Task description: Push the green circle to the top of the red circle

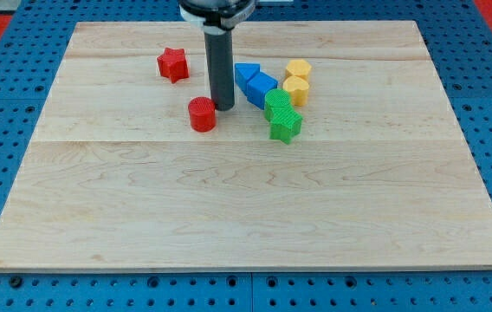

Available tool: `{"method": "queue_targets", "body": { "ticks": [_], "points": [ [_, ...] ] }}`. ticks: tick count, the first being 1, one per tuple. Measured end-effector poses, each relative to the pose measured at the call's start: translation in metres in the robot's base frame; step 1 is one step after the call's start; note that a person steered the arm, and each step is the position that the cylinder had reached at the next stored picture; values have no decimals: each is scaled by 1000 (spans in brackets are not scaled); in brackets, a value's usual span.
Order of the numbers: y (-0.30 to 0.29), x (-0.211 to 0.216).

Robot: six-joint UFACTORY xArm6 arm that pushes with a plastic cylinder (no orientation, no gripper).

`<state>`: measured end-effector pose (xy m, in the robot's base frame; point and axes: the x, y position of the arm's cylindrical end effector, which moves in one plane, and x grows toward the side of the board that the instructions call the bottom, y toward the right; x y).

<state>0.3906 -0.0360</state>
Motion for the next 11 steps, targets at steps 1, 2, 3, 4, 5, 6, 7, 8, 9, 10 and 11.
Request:
{"method": "queue_targets", "body": {
  "ticks": [1, 2, 3, 4, 5, 6, 7, 8, 9, 10, 11],
  "points": [
    [-6, 18],
    [1, 48],
    [23, 83],
    [88, 79],
    [126, 46],
    [120, 20],
    [92, -1],
    [75, -25],
    [60, -36],
    [30, -36],
    [-2, -33]
  ]
}}
